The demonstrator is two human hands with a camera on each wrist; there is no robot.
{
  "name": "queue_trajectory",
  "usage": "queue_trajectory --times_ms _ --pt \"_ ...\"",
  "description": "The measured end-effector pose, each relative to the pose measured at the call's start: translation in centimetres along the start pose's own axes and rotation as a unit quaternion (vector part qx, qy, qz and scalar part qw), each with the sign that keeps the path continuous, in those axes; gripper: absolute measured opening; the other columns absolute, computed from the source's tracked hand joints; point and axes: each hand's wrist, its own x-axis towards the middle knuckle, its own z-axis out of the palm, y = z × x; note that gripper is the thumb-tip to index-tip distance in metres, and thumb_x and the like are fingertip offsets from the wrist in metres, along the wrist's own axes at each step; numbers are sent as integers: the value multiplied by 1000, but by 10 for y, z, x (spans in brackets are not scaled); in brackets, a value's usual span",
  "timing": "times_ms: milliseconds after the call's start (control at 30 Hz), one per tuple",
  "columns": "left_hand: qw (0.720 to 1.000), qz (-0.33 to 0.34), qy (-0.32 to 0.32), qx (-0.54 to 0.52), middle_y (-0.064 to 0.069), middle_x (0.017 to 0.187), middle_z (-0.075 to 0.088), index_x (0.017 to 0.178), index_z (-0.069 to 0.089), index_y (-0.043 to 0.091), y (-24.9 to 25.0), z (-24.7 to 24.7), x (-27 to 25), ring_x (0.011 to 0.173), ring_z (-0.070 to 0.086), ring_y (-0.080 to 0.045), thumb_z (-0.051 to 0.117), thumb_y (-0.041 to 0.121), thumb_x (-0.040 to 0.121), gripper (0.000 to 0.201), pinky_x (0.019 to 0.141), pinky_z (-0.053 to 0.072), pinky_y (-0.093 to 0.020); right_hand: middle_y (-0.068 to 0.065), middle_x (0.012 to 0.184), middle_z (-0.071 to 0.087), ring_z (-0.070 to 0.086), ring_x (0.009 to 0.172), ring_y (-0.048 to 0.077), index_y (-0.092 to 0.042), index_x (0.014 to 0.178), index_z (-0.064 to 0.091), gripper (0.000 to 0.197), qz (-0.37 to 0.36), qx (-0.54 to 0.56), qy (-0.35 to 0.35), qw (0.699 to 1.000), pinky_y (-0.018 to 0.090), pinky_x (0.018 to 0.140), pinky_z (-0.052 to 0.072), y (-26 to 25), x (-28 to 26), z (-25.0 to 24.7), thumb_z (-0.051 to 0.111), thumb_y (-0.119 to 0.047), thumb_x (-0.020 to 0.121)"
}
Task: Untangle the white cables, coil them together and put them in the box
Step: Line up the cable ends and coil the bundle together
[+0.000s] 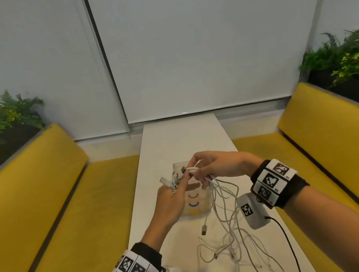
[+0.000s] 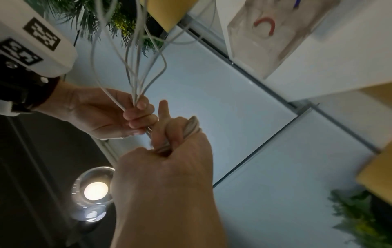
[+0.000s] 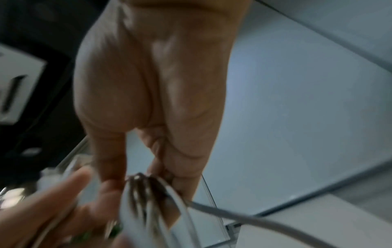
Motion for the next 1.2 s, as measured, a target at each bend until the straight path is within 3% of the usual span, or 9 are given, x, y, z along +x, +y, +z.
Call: queue_trajectory --times_ms 133,233,433,533,700,867,1033,1100,1200 --pt "998 -39 -4 -53 -5 93 80 114 71 26 1 6 0 63 73 -20 41 50 104 39 43 42 -34 5 91 65 67 79 22 -4 112 48 16 -49 -185 95 977 40 73 57 1 6 24 50 -17 102" --pt "993 -63 29 -95 0 88 76 112 69 24 2 10 4 63 69 -12 41 46 105 37 41 37 -15 15 105 66 68 93 31 -8 104 44 8 -92 -223 142 960 47 77 59 2 12 46 45 -15 102" --pt "990 -128 22 -61 6 48 46 69 58 13 2 6 14 45 31 -11 35 76 88 69 47 21 -25 9 91 60 59 77 18 -5 121 41 22 -99 -136 100 981 39 73 53 -2 10 59 43 -7 99" --pt "995 -99 -5 -1 8 45 53 71 60 8 8 4 14 47 50 -8 29 70 95 72 45 35 -19 8 91 60 61 76 17 -8 141 27 48 -90 -132 108 981 25 65 52 -8 7 62 46 -4 98" --pt "992 -53 -32 114 3 119 69 150 46 24 1 3 19 116 62 -21 17 76 87 86 94 47 -31 18 97 69 65 74 19 0 122 52 32 -25 -130 178 975 28 65 53 -12 8 53 56 -7 91" --pt "991 -27 -19 131 13 115 55 157 4 48 7 5 20 108 59 -13 17 67 95 66 94 51 -37 11 72 71 67 65 16 3 83 67 29 -22 -164 179 970 22 64 53 -8 11 55 47 -13 97" --pt "997 -77 -1 -8 9 141 56 151 41 34 9 6 25 127 56 -15 33 79 84 82 106 43 -33 8 89 58 60 70 18 -3 111 43 33 -43 -140 165 975 40 68 56 4 19 71 28 -31 107" --pt "992 -109 10 -63 -15 118 71 123 64 27 17 7 24 111 65 -30 47 72 87 60 96 50 -43 -4 81 48 51 62 2 -10 106 40 20 -71 -112 149 980 21 59 47 -1 14 72 25 -24 108" --pt "985 -107 31 -131 -1 87 72 108 62 36 23 4 29 75 61 -34 65 46 92 20 64 56 -37 -5 72 42 48 51 -3 -23 93 39 23 -118 -62 131 982 15 57 39 -7 7 73 24 -12 107"
